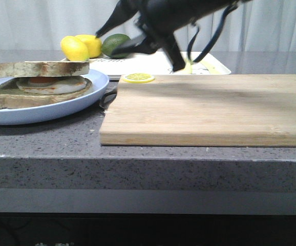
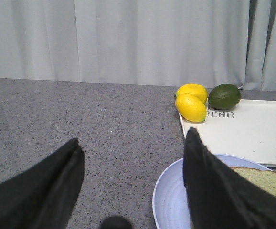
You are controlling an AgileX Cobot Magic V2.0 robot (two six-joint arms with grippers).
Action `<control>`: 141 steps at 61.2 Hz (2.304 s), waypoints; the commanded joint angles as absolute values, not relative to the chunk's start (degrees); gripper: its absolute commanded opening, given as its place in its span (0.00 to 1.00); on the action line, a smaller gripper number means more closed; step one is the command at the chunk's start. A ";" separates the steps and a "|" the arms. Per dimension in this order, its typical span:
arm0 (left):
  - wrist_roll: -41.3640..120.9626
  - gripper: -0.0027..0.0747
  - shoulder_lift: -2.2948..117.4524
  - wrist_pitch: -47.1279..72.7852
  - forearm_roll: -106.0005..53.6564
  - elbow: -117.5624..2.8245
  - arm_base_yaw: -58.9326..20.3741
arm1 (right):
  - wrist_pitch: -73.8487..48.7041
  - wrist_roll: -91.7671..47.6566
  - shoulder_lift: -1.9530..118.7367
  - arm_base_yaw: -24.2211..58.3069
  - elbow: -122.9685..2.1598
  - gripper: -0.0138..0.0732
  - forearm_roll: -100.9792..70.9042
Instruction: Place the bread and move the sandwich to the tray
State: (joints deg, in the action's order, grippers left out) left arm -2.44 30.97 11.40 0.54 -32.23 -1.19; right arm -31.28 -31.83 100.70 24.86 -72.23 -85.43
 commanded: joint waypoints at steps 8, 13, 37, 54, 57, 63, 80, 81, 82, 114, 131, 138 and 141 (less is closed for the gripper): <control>-2.59 0.60 31.29 7.03 0.49 -33.94 -1.13 | -41.30 -32.56 88.33 19.54 -73.60 0.40 -73.72; -2.59 0.60 31.29 7.03 0.49 -33.94 -1.13 | -45.65 -32.56 85.40 16.61 -73.60 0.27 -69.27; -2.59 0.60 31.29 7.03 0.49 -33.94 -1.13 | -51.71 -13.00 70.41 3.20 -73.60 0.09 -26.17; -2.59 0.60 31.29 7.03 0.49 -33.94 -1.13 | -42.50 4.99 57.31 3.00 -64.33 0.09 0.00; -2.59 0.60 31.29 7.03 0.49 -33.94 -1.13 | -38.19 4.99 53.54 3.00 -59.95 0.09 0.00; -2.59 0.60 31.29 7.03 0.49 -33.94 -1.13 | -30.53 4.99 46.51 3.05 -50.71 0.09 -1.22; -2.59 0.60 31.29 7.04 0.00 -33.94 -1.13 | -21.39 4.99 27.75 3.05 -30.74 0.09 -1.91; -2.59 0.60 31.29 7.04 0.00 -33.94 -1.13 | -21.24 4.99 26.72 3.05 -30.06 0.09 -1.91; -2.59 0.60 31.29 7.04 0.00 -33.94 -1.13 | -21.06 4.99 26.06 3.05 -29.43 0.09 -1.91; -2.59 0.60 64.50 30.52 -2.27 -54.89 -1.13 | -17.13 4.99 21.19 3.05 -25.04 0.09 -1.91; -2.59 0.60 82.77 40.72 -2.83 -68.73 -1.13 | -17.20 4.99 21.19 3.05 -24.77 0.09 -1.91; -2.59 0.60 85.62 41.28 -4.07 -69.99 -1.24 | -17.14 4.99 21.19 3.05 -24.77 0.09 -1.91; -2.59 0.60 86.22 41.28 -4.07 -69.99 -1.24 | -17.14 4.99 21.19 3.05 -24.77 0.09 -1.91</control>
State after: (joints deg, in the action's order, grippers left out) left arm -2.44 87.27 42.91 -3.12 -67.68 -1.19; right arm -21.85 5.16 20.87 3.20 -23.27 -1.87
